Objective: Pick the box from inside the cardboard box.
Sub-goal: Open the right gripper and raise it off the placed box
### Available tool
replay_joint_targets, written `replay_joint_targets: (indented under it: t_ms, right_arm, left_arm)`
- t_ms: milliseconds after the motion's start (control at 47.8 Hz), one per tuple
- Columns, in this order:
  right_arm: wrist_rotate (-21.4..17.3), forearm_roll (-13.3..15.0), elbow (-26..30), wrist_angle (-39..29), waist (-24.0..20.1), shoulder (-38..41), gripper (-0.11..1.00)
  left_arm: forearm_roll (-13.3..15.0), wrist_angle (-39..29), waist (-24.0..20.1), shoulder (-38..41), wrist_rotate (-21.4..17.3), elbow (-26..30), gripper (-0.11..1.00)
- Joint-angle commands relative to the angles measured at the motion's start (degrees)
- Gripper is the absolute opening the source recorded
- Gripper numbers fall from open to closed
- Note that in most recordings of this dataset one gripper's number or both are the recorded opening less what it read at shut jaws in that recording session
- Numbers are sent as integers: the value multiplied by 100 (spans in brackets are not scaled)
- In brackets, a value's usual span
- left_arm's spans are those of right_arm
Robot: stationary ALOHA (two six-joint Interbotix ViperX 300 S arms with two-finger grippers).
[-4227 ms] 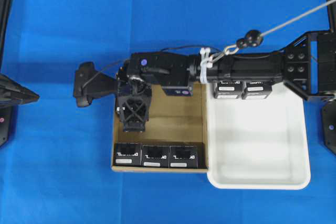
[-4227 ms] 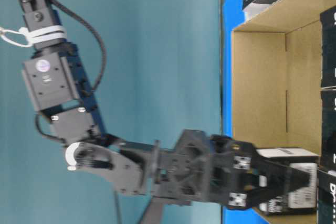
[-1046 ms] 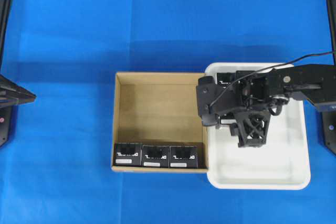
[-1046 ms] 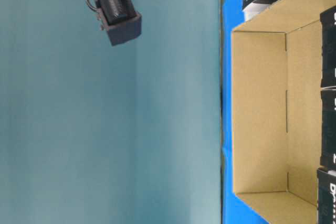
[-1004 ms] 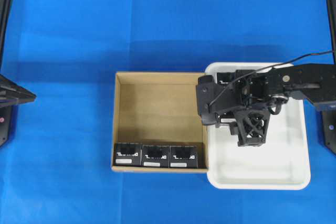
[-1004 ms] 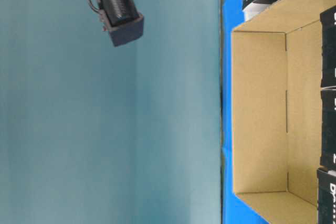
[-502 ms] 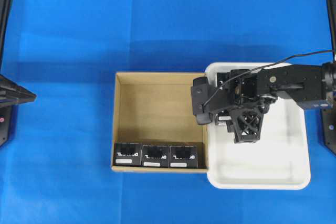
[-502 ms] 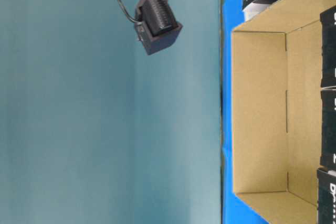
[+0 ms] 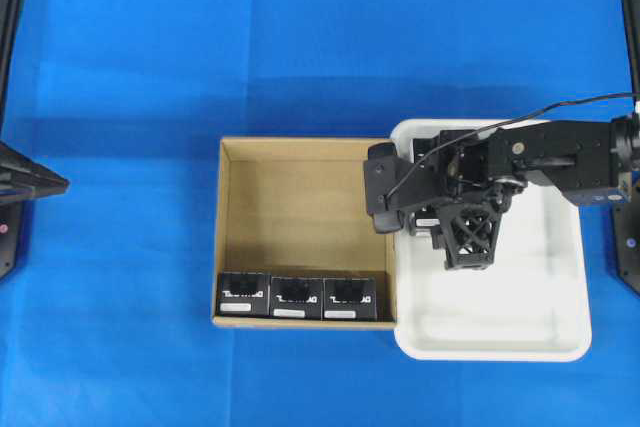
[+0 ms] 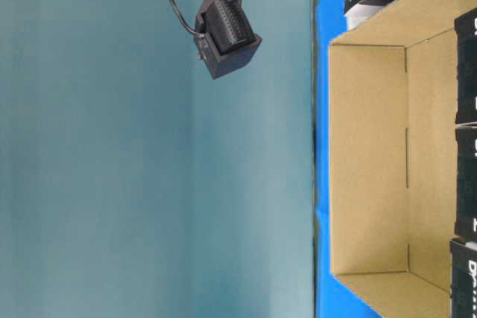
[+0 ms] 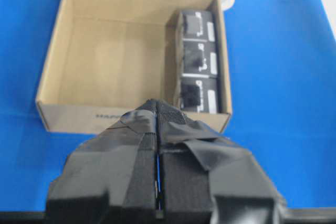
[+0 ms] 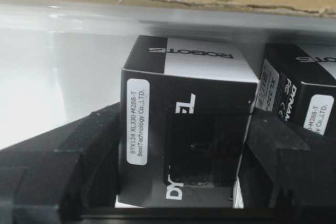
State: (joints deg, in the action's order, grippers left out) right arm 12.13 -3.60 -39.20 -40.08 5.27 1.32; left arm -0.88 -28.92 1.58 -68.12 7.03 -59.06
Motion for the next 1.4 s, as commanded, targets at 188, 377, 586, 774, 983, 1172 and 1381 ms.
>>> replay_joint_targets:
  t_ms: [188, 377, 586, 774, 983, 1172, 1381]
  right_arm:
    - [-35, -18, 53, 18, -9, 18, 63]
    - [-79, -18, 88, 9, -9, 9, 97]
    - [-185, -70, 352, -378, -35, -158, 95]
    - [-396, -70, 615, -853, -35, -545, 95]
    - [-448, -62, 765, -984, -9, -1011, 95]
    - [-448, -62, 800, -1011, 26, -1222, 95]
    - [-510, -62, 809, -1011, 26, -1345, 95]
  left_arm:
    - [-9, 53, -9, 79, 9, 158, -5]
    - [-18, 53, -9, 79, 9, 158, -5]
    - [-9, 53, 0, 88, 9, 158, -5]
    - [-18, 53, -9, 88, 9, 158, -5]
    - [-9, 53, 0, 88, -9, 158, -5]
    - [-18, 53, 0, 79, -9, 167, -5]
    - [-9, 44, 0, 79, -9, 167, -5]
